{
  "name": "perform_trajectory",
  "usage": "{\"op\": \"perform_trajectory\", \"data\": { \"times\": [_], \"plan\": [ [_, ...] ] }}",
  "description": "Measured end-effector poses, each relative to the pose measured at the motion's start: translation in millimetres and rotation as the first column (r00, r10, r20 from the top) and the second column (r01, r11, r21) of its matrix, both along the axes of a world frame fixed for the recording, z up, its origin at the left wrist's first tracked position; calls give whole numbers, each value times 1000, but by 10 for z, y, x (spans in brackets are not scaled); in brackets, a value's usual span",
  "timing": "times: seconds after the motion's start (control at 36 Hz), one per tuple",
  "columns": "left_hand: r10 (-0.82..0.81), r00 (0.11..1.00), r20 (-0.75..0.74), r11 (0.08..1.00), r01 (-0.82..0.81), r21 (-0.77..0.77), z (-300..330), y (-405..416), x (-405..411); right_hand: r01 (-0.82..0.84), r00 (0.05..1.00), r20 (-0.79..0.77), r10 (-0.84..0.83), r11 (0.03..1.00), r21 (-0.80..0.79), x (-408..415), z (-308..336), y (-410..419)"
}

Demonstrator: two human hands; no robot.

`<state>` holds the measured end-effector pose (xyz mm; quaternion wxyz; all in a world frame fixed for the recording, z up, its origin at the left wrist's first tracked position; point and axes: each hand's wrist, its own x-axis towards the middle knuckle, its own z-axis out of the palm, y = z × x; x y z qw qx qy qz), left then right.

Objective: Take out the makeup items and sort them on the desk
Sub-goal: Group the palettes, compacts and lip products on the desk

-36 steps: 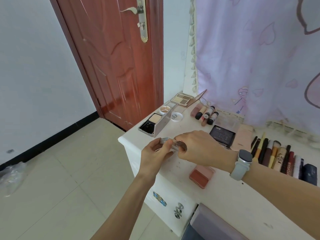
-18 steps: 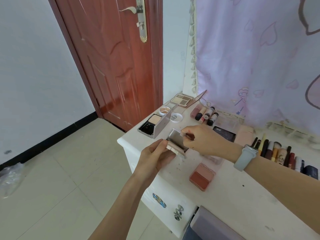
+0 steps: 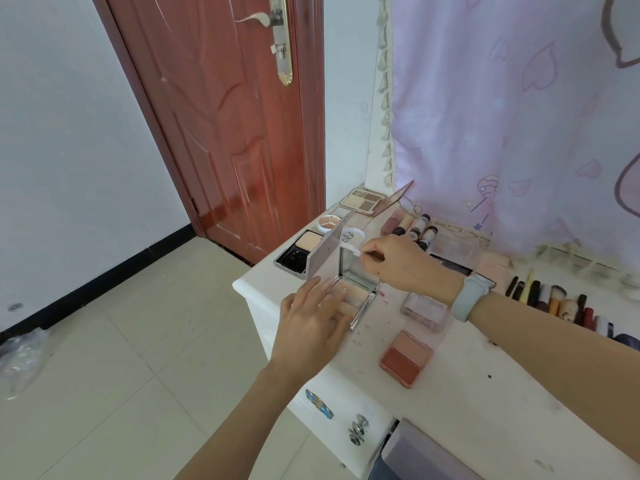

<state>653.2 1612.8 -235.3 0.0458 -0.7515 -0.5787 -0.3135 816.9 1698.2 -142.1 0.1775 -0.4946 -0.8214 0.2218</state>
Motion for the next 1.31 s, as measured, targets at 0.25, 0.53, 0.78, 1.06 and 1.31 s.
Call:
{"op": "perform_trajectory", "data": {
  "times": [0.25,0.53,0.78,1.06,1.31],
  "plan": [
    [28,990,-137,997,-17,79,11,115,41,116,978,-159,-132,988,-107,32,-57,210],
    [123,991,-53,987,-117,111,-43,184,12,119,950,-269,-161,979,-166,5,-117,302],
    [135,991,-21,991,-134,27,-67,172,24,128,933,-310,-181,975,-184,43,-149,339],
    [135,991,10,990,-135,29,-59,167,49,161,960,-228,-160,987,-13,275,-206,464],
    [82,996,-21,997,-82,0,-40,198,174,-133,904,427,-28,930,342,350,-361,842]
  ]
}}
